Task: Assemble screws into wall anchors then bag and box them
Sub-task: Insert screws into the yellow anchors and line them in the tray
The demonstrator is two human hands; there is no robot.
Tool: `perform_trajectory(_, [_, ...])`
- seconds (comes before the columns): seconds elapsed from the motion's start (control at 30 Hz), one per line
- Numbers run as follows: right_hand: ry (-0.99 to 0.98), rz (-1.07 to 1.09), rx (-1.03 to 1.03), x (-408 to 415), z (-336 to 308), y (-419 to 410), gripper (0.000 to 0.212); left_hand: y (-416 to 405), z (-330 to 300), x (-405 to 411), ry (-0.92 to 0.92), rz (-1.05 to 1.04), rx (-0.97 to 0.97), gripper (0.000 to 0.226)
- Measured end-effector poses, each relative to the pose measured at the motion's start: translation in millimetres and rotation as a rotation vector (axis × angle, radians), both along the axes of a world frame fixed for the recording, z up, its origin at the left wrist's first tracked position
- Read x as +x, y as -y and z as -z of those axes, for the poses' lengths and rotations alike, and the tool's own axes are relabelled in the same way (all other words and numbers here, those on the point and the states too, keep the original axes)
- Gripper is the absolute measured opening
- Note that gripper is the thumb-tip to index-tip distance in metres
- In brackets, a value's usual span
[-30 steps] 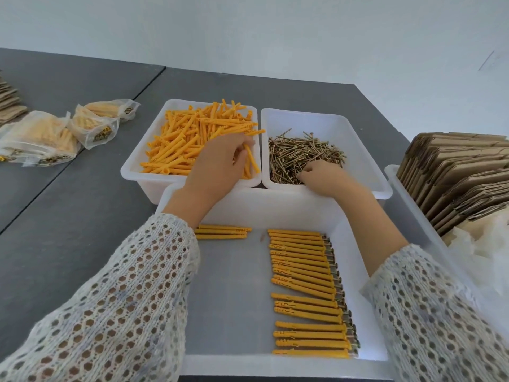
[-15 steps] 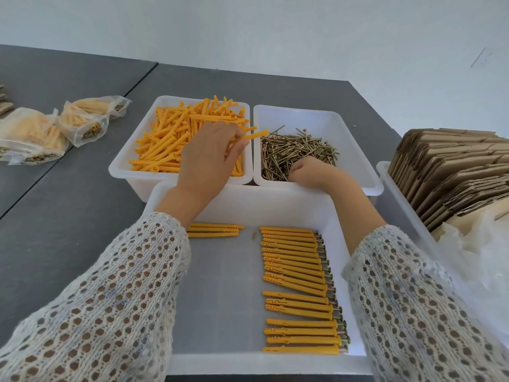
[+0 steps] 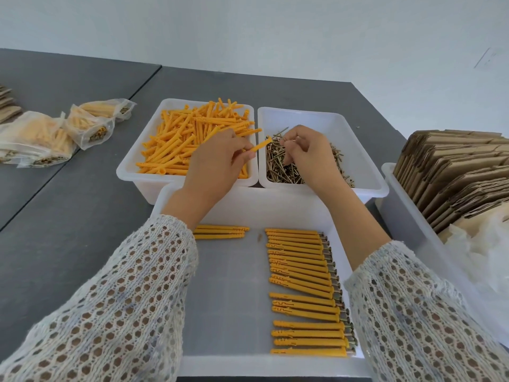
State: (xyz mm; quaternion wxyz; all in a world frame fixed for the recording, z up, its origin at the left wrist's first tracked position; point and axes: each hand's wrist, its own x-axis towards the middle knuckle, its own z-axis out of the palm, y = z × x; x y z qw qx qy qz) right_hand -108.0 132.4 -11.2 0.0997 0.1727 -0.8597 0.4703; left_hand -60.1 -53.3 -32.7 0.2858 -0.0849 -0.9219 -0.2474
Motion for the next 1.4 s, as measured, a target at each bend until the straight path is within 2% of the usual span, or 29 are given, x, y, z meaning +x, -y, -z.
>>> perform_trajectory(0.07, [-0.090, 0.013, 0.110, 0.1, -0.2, 5.4, 0.017, 0.5, -0.4, -0.3, 0.009, 0.012, -0.004, 0.019])
perform_trajectory(0.2, [-0.197, 0.169, 0.303, -3.1, -1.0, 6.8, 0.020, 1.0, 0.3, -0.6, 0.018, 0.003, -0.007, 0.020])
perform_trajectory(0.5, [-0.310, 0.214, 0.368, -3.4, -2.1, 5.1, 0.021, 0.2, 0.6, -1.0, 0.009, -0.038, 0.011, 0.019])
perform_trajectory(0.77, [-0.433, 0.084, 0.484, 6.2, -3.3, 11.4, 0.019, 0.6, 0.0, 0.4, -0.009, 0.019, -0.050, 0.018])
perform_trajectory(0.9, [-0.377, -0.098, 0.344, 16.0, -5.2, 17.0, 0.023, -1.1, -1.5, 2.2, -0.026, 0.081, -0.040, 0.019])
perform_trajectory(1.0, [-0.378, -0.233, 0.169, 30.4, -8.9, 30.8, 0.034, -0.9, -1.9, 3.5, -0.031, 0.127, 0.057, 0.017])
perform_trajectory(1.1, [-0.365, -0.078, -0.038, 33.4, -10.0, 42.4, 0.038, 0.1, -4.6, 2.9, -0.035, 0.113, 0.227, 0.014])
perform_trajectory(1.17, [-0.186, 0.008, -0.140, 31.1, -10.2, 45.4, 0.030, -0.2, -6.3, 3.3, -0.030, 0.114, 0.293, 0.012])
perform_trajectory(1.23, [-0.048, -0.027, -0.121, 29.0, -8.3, 44.5, 0.015, -1.0, -7.3, 4.9, -0.003, 0.160, 0.316, 0.013])
perform_trajectory(1.33, [-0.034, -0.079, -0.104, 28.9, -5.5, 44.8, 0.012, -0.9, -7.9, 4.9, 0.068, 0.233, 0.401, 0.015])
perform_trajectory(1.4, [0.016, -0.094, -0.184, 29.3, -8.9, 46.6, 0.013, 1.1, -9.6, 4.0, 0.090, 0.255, 0.513, 0.018])
